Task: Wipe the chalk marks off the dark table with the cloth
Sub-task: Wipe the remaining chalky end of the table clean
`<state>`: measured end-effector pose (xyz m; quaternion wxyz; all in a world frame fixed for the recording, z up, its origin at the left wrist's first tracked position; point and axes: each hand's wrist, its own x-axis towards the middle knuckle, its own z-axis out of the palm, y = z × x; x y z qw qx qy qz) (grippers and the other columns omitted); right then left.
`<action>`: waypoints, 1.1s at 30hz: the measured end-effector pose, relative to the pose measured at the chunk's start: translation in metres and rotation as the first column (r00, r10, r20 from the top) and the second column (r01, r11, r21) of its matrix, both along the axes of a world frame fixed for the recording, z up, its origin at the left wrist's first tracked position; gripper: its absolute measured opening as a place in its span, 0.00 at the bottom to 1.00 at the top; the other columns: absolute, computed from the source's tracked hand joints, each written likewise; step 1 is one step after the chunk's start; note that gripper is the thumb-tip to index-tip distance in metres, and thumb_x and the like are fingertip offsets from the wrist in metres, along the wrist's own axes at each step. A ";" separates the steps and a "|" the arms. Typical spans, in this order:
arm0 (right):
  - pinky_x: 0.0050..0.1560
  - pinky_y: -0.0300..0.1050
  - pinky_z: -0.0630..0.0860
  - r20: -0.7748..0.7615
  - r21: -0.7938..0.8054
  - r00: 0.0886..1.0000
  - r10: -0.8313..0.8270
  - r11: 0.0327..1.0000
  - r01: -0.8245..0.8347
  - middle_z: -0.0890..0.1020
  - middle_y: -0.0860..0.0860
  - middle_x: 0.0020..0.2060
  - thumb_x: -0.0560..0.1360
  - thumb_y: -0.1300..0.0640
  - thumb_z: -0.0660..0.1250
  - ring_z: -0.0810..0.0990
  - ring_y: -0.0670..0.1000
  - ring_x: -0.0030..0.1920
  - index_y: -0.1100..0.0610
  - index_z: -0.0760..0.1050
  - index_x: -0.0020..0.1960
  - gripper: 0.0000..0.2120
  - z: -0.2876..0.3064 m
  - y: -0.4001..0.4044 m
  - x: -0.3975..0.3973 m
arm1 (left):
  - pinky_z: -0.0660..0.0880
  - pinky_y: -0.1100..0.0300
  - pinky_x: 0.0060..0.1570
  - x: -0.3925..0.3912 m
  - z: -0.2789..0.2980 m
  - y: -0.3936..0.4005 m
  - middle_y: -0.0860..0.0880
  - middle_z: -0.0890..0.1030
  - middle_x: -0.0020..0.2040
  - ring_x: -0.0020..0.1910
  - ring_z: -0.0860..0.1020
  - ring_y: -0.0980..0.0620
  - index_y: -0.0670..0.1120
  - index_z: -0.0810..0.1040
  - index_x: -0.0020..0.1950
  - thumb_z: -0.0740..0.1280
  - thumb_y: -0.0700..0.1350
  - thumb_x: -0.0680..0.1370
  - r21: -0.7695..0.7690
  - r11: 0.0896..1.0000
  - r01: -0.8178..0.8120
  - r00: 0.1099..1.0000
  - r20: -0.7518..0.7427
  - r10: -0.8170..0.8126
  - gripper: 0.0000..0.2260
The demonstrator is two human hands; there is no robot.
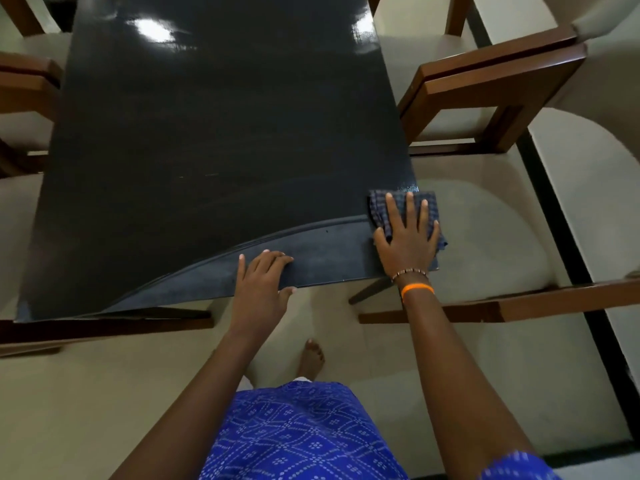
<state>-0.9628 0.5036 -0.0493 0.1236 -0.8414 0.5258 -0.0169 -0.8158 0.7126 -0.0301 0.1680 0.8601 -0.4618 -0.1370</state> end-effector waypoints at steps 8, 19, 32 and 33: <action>0.73 0.62 0.46 -0.059 -0.067 0.995 0.083 0.994 -0.087 0.54 0.54 0.77 0.76 0.42 0.59 0.49 0.59 0.77 0.45 0.54 0.76 0.31 -0.002 0.023 -0.034 | 0.42 0.47 0.74 0.003 0.001 -0.001 0.49 0.75 0.62 0.68 0.67 0.48 0.49 0.73 0.63 0.72 0.46 0.71 -0.018 1.000 -0.023 0.999 -0.028 0.022 0.21; 0.72 0.64 0.39 -0.049 -0.051 0.993 0.103 0.993 -0.105 0.48 0.56 0.78 0.77 0.39 0.54 0.43 0.61 0.77 0.46 0.49 0.77 0.31 -0.006 0.038 0.040 | 0.43 0.50 0.73 0.010 -0.005 0.035 0.47 0.67 0.70 0.74 0.58 0.47 0.47 0.64 0.70 0.69 0.39 0.73 -0.039 0.994 -0.098 0.994 -0.055 0.096 0.27; 0.72 0.64 0.37 -0.016 -0.009 0.902 0.432 0.902 -0.432 0.47 0.56 0.77 0.76 0.40 0.56 0.42 0.62 0.76 0.45 0.48 0.77 0.34 -0.002 0.192 0.207 | 0.47 0.51 0.73 0.090 0.005 0.157 0.45 0.60 0.73 0.74 0.55 0.47 0.44 0.58 0.73 0.68 0.40 0.74 -0.025 0.920 -0.390 0.917 -0.098 0.386 0.31; 0.72 0.63 0.37 -0.011 -0.007 0.883 0.469 0.883 -0.469 0.47 0.56 0.77 0.76 0.39 0.56 0.42 0.62 0.76 0.45 0.48 0.77 0.34 -0.002 0.209 0.224 | 0.48 0.50 0.73 0.098 0.005 0.171 0.45 0.60 0.73 0.74 0.55 0.47 0.44 0.58 0.73 0.68 0.39 0.73 -0.023 0.907 -0.420 0.903 -0.113 0.415 0.31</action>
